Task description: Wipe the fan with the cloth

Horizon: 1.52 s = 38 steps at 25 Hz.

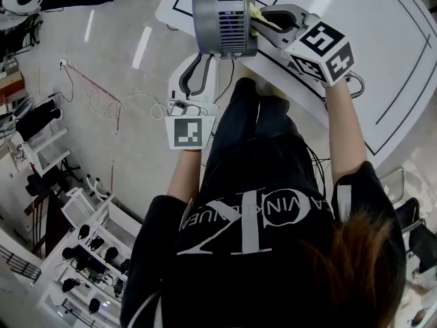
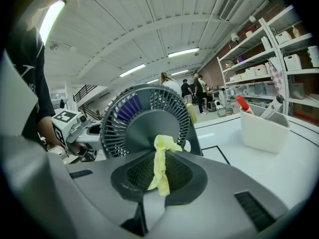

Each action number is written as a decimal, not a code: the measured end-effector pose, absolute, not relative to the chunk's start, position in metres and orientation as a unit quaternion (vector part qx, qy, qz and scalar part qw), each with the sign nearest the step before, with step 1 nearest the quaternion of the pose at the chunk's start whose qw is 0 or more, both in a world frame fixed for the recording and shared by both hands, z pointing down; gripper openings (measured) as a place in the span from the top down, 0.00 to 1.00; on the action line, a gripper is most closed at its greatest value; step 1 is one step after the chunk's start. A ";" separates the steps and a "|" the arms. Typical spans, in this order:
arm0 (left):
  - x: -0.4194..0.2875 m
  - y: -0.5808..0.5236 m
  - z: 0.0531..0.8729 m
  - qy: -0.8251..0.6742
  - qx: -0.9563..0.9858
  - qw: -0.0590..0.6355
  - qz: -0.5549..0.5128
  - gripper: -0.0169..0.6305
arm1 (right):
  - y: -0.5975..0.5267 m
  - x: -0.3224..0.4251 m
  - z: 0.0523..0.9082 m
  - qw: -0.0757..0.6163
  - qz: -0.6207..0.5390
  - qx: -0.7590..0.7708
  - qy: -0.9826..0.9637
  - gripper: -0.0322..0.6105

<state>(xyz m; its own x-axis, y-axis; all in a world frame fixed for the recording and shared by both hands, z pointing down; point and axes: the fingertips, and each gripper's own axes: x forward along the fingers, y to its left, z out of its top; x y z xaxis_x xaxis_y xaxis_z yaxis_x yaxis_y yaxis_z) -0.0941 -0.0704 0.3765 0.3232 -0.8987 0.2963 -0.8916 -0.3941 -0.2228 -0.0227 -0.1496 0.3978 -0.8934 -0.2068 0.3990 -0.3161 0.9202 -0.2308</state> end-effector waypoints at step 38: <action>-0.094 -0.066 0.379 0.552 -0.817 -0.008 -0.168 0.87 | -0.078 -0.014 0.359 0.128 0.149 0.150 -0.969 0.89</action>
<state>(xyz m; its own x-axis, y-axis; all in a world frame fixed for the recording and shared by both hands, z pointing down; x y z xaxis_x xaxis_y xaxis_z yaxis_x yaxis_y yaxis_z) -0.0936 -0.0660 0.3786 0.3340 -0.8990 0.2834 -0.9046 -0.3902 -0.1717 -0.0138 -0.0784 0.3585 -0.9218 -0.2533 0.2936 -0.3296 0.9106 -0.2493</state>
